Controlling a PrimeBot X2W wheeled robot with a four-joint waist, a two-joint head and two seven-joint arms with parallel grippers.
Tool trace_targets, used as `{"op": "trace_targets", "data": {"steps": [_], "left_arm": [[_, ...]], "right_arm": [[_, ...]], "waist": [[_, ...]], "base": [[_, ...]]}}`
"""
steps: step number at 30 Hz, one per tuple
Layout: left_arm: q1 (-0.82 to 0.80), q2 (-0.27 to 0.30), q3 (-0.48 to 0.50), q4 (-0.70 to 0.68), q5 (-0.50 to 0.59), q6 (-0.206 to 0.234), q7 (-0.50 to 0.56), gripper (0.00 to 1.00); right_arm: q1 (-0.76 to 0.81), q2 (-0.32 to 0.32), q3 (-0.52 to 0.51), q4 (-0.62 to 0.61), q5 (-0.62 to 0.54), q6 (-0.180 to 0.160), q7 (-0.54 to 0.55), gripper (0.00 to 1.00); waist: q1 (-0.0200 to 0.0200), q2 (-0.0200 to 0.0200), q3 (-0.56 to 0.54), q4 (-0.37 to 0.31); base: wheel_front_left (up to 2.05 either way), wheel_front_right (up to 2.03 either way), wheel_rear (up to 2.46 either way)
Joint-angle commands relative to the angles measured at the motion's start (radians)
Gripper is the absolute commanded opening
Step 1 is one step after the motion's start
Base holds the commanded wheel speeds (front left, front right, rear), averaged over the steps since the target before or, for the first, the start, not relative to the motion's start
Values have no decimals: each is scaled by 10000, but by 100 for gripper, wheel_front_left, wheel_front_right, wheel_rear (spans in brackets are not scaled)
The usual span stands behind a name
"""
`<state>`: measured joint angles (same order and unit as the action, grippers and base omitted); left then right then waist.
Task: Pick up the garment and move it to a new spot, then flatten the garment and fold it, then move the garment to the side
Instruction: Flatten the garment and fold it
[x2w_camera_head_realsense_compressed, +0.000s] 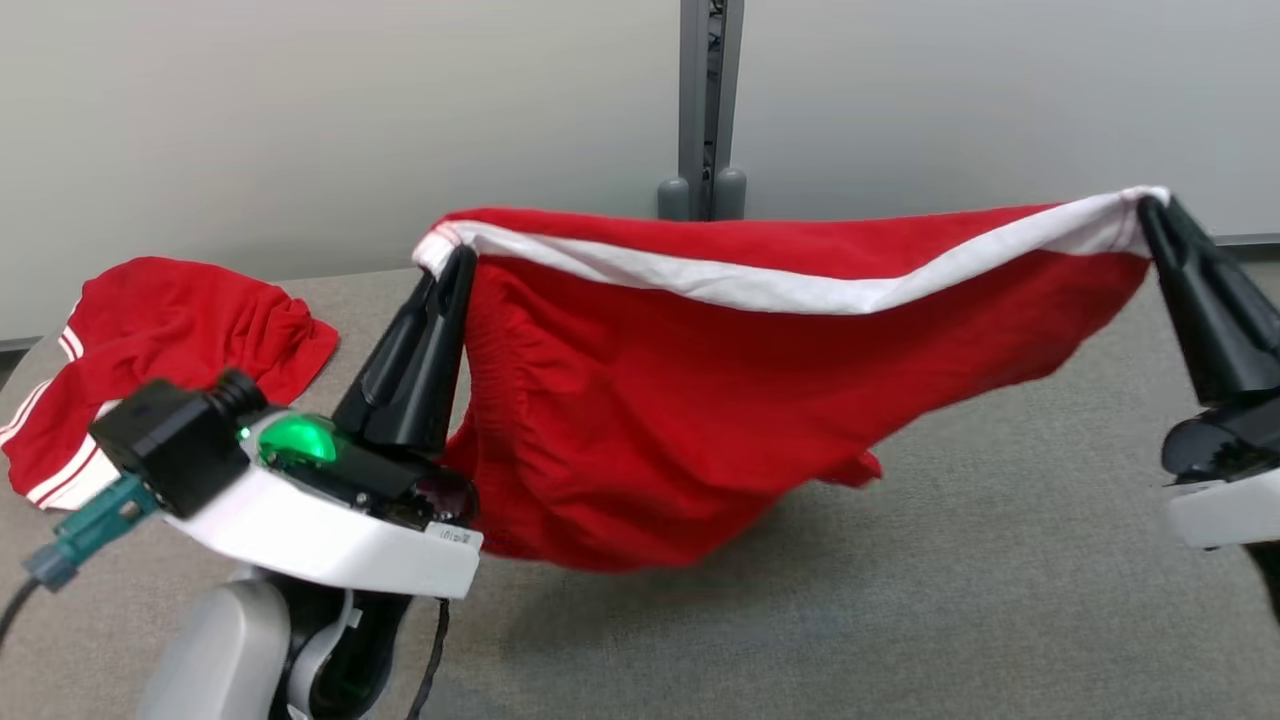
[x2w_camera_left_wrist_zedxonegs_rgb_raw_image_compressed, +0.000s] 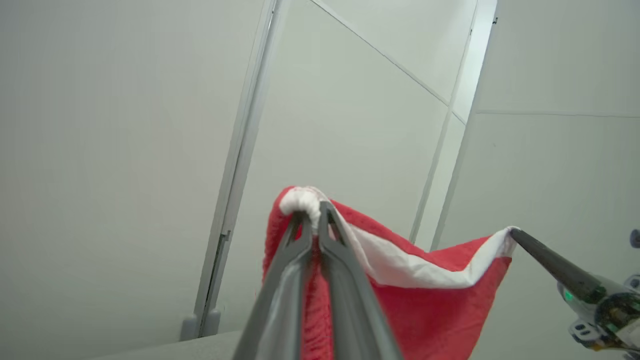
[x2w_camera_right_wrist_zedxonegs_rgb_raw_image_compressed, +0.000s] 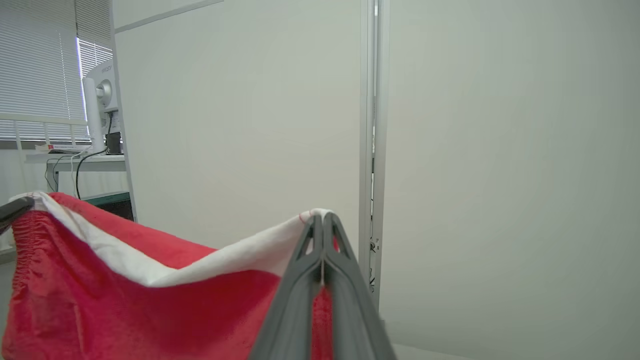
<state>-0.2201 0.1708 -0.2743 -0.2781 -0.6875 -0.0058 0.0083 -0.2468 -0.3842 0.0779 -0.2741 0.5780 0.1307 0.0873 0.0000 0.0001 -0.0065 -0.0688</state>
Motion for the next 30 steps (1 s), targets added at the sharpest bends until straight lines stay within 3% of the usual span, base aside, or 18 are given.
{"op": "trace_targets", "data": {"steps": [1, 7, 12, 19, 26, 30], "left_arm": [[-231, 75, 38, -198, -47, 73, 157, 0], [-1039, 504, -23, -649, -132, 176, 1274, 0], [-2183, 643, -128, 463, -356, -23, 2038, 0], [-5158, 866, -139, 3096, -85, -446, 2606, 0], [-8828, 754, -29, 5851, 855, -645, 1496, 0], [-10139, 713, -65, 7147, 1031, -922, 700, 0]], "right_arm": [[125, 43, -134, -251, -64, 1, 141, 0], [-80, 431, -629, -1112, 36, 1, 914, 0], [-902, 783, -205, -445, 232, 3, 1322, 0], [-4129, 1399, 662, 2311, -63, 1, 852, 0], [-8166, 2418, 367, 5760, -1022, 3, -1171, 0], [-9491, 2885, 185, 7077, -1216, 3, -2278, 0]], "waist": [[0, -1, -33, -45], [0, -1, 57, -149], [0, -1, 528, -279], [0, -1, 1753, -800], [0, -1, 2831, -1383], [0, -1, 3460, -1646]], "base": [[0, 0, 0], [0, 0, 0], [0, 0, 0], [0, 0, 0], [0, 0, 0], [0, 0, 0]]}}
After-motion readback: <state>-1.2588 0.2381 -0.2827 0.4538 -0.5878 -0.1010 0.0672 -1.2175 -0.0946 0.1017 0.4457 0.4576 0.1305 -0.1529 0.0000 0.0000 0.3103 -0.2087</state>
